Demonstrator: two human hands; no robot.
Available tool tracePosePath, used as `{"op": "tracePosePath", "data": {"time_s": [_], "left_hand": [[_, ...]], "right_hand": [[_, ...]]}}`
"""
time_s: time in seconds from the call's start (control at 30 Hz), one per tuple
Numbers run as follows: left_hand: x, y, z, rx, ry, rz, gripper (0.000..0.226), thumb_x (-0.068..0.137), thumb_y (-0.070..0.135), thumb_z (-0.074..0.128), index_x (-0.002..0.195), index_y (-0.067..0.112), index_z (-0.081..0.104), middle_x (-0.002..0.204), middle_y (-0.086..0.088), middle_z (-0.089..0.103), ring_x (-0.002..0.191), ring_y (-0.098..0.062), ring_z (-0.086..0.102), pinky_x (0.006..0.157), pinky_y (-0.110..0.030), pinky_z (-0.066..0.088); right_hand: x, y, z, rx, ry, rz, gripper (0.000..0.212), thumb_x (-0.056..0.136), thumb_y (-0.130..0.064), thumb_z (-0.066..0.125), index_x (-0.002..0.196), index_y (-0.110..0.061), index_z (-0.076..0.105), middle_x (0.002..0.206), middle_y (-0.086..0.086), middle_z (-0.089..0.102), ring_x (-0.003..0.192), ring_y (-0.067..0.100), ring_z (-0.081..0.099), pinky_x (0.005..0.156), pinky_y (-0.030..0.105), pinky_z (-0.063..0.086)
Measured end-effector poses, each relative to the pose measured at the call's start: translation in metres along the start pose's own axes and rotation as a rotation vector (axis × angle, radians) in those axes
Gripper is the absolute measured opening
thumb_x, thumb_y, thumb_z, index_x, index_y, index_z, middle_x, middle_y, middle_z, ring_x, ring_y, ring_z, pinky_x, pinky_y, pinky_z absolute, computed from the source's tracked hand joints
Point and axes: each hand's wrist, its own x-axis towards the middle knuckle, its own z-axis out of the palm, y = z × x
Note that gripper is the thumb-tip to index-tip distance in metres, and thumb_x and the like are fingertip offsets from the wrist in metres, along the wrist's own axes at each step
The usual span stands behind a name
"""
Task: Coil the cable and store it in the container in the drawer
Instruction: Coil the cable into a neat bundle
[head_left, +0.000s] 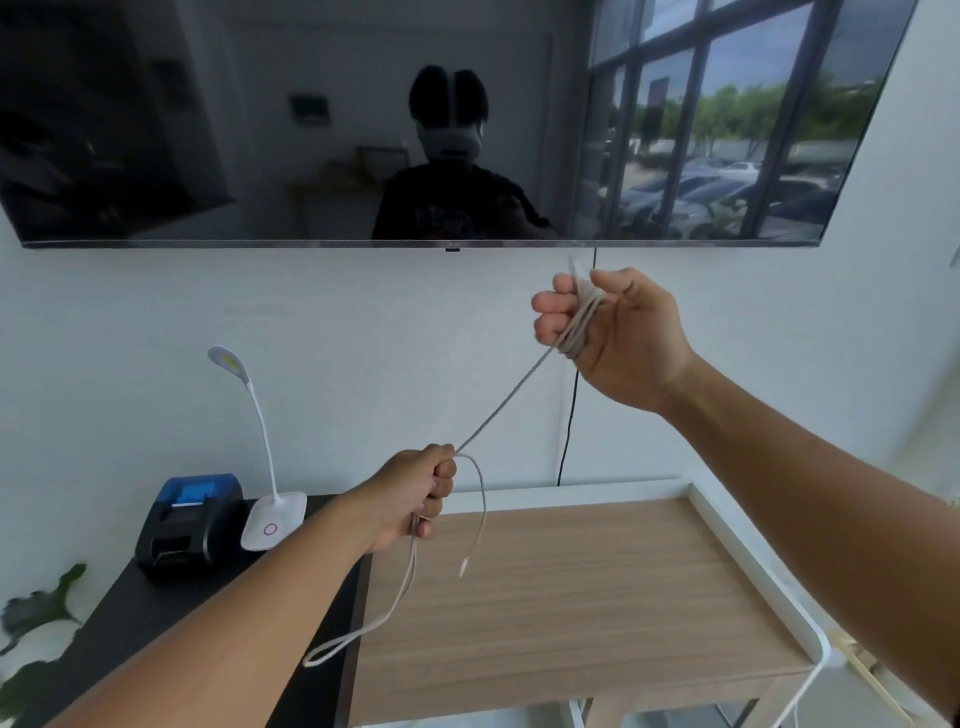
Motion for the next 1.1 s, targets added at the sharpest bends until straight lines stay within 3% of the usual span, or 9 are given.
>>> {"op": "tracePosePath", "data": {"time_s": [0.17, 0.3, 0.43, 0.5, 0.57, 0.67, 0.8, 1.0, 1.1], "left_hand": [[0.0, 0.025, 0.004, -0.016, 0.027, 0.058, 0.034, 0.1, 0.036, 0.042, 0.069, 0.021, 0.047, 0.058, 0.001, 0.035, 0.047, -0.023, 0.027, 0.045, -0.026, 0.031], [-0.006, 0.063, 0.002, 0.103, 0.007, 0.178, 0.041, 0.097, 0.038, 0.049, 0.057, 0.027, 0.047, 0.052, 0.007, 0.033, 0.042, -0.014, 0.026, 0.04, -0.021, 0.033], [-0.019, 0.084, 0.003, 0.341, 0.006, 0.253, 0.035, 0.09, 0.041, 0.048, 0.058, 0.028, 0.044, 0.054, 0.009, 0.031, 0.045, -0.013, 0.022, 0.04, -0.025, 0.03], [-0.025, 0.084, 0.004, 0.418, 0.053, 0.267, 0.026, 0.086, 0.038, 0.047, 0.064, 0.025, 0.041, 0.056, 0.008, 0.03, 0.048, -0.015, 0.02, 0.04, -0.025, 0.025], [-0.028, 0.08, 0.002, 0.416, 0.101, 0.275, 0.025, 0.086, 0.035, 0.046, 0.065, 0.024, 0.04, 0.055, 0.008, 0.031, 0.049, -0.016, 0.019, 0.041, -0.024, 0.02], [-0.03, 0.072, -0.006, 0.376, 0.158, 0.279, 0.031, 0.086, 0.034, 0.045, 0.056, 0.025, 0.039, 0.052, 0.01, 0.031, 0.046, -0.015, 0.019, 0.04, -0.023, 0.019], [-0.031, 0.059, -0.014, 0.315, 0.154, 0.238, 0.039, 0.088, 0.037, 0.044, 0.05, 0.027, 0.041, 0.053, 0.01, 0.03, 0.046, -0.015, 0.017, 0.039, -0.023, 0.02], [-0.026, 0.032, -0.012, 0.186, 0.092, 0.124, 0.03, 0.091, 0.039, 0.045, 0.065, 0.026, 0.04, 0.058, 0.008, 0.026, 0.05, -0.015, 0.015, 0.04, -0.023, 0.017], [-0.02, 0.021, -0.005, 0.075, 0.07, 0.06, 0.033, 0.098, 0.036, 0.043, 0.067, 0.026, 0.041, 0.058, 0.007, 0.028, 0.05, -0.014, 0.016, 0.039, -0.022, 0.017]], "right_hand": [[-0.036, 0.019, 0.063, -0.295, -0.517, 0.329, 0.031, 0.091, -0.019, 0.043, 0.089, 0.0, 0.067, 0.064, 0.012, 0.069, 0.048, 0.018, 0.063, 0.05, 0.023, 0.053], [-0.057, 0.066, 0.062, -0.824, -0.784, 0.624, 0.035, 0.095, -0.01, 0.048, 0.104, 0.021, 0.062, 0.08, 0.024, 0.068, 0.06, 0.022, 0.058, 0.059, 0.018, 0.05], [-0.053, 0.103, 0.032, -1.241, -0.651, 0.751, 0.042, 0.09, -0.029, 0.058, 0.11, 0.007, 0.068, 0.115, 0.017, 0.075, 0.074, 0.021, 0.063, 0.065, 0.019, 0.049], [-0.045, 0.112, 0.007, -1.302, -0.49, 0.726, 0.047, 0.088, -0.029, 0.057, 0.113, 0.01, 0.066, 0.103, -0.002, 0.08, 0.079, 0.021, 0.066, 0.068, 0.026, 0.047], [-0.035, 0.114, -0.021, -1.26, -0.325, 0.683, 0.04, 0.093, -0.021, 0.058, 0.112, 0.013, 0.065, 0.095, -0.012, 0.078, 0.088, 0.023, 0.069, 0.071, 0.03, 0.046], [-0.024, 0.108, -0.058, -0.978, 0.02, 0.567, 0.037, 0.082, -0.025, 0.059, 0.109, 0.0, 0.066, 0.123, 0.016, 0.071, 0.093, 0.02, 0.07, 0.079, 0.03, 0.049], [-0.008, 0.091, -0.081, -0.468, 0.328, 0.347, 0.032, 0.094, 0.0, 0.043, 0.125, -0.002, 0.047, 0.111, 0.013, 0.071, 0.094, 0.028, 0.07, 0.079, 0.034, 0.05], [0.005, 0.042, -0.032, -0.033, 0.236, 0.014, 0.027, 0.087, -0.01, 0.036, 0.101, -0.003, 0.059, 0.11, 0.023, 0.07, 0.1, 0.037, 0.068, 0.11, 0.048, 0.041], [-0.006, 0.022, 0.02, -0.05, -0.061, -0.035, 0.035, 0.077, -0.022, 0.049, 0.101, 0.0, 0.063, 0.096, 0.022, 0.074, 0.089, 0.037, 0.071, 0.097, 0.045, 0.052]]}}
